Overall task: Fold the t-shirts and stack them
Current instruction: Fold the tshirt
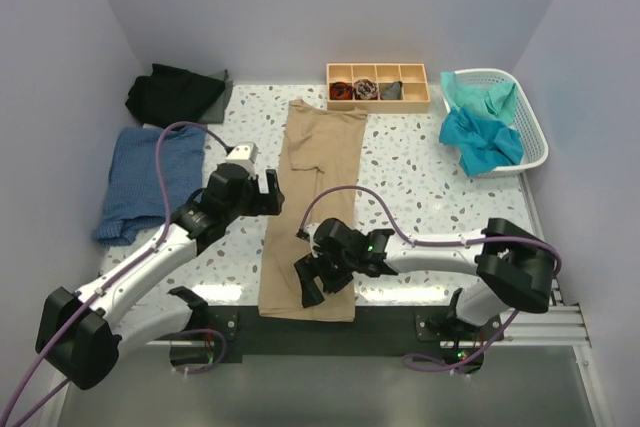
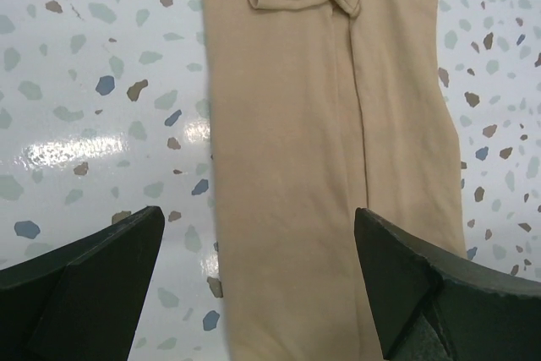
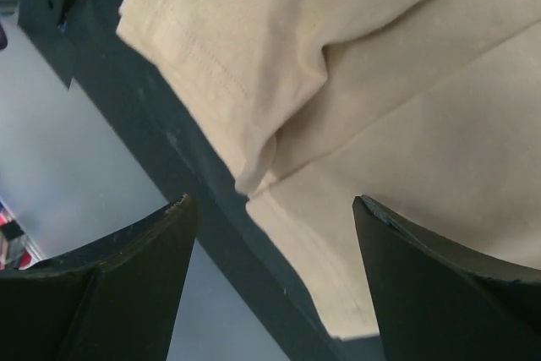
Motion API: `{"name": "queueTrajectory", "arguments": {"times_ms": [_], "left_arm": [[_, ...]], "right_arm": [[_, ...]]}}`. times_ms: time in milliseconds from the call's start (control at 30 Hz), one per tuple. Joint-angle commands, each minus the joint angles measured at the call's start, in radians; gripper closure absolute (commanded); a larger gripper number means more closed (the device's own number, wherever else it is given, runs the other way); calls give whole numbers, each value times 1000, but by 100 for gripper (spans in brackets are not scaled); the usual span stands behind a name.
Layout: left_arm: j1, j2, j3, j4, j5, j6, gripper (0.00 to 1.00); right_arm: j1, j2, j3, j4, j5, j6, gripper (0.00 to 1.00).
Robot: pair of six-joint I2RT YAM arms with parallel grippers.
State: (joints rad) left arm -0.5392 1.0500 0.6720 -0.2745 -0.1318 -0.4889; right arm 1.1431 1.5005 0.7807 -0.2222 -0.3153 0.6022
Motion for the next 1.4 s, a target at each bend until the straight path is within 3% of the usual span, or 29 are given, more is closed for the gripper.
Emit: {"name": "queueTrajectory", "arguments": {"times_ms": [0, 233, 400, 600, 667, 1033, 1367], "left_arm": [[-1, -64, -12, -2, -39, -19, 0], [-2, -81, -31, -2, -8, -30, 0], [-2, -76, -34, -2, -3, -30, 0], [-2, -33, -32, 3, 17, -28, 0], [-2, -24, -32, 6, 21, -27, 0], [-2, -15, -31, 8, 38, -22, 0], [-8, -1, -22, 12, 86, -14, 0]], "right_arm": [[32, 49, -37, 179, 99, 88, 23], [96, 148, -14, 299, 102, 140, 30], [141, 158, 57, 225, 185, 128, 33], [207, 162, 227, -267, 530, 148, 32], [205, 170, 197, -333, 577, 188, 30], [208, 67, -37, -281, 522, 286, 28], [207, -106, -67, -522, 657, 306, 25]]}}
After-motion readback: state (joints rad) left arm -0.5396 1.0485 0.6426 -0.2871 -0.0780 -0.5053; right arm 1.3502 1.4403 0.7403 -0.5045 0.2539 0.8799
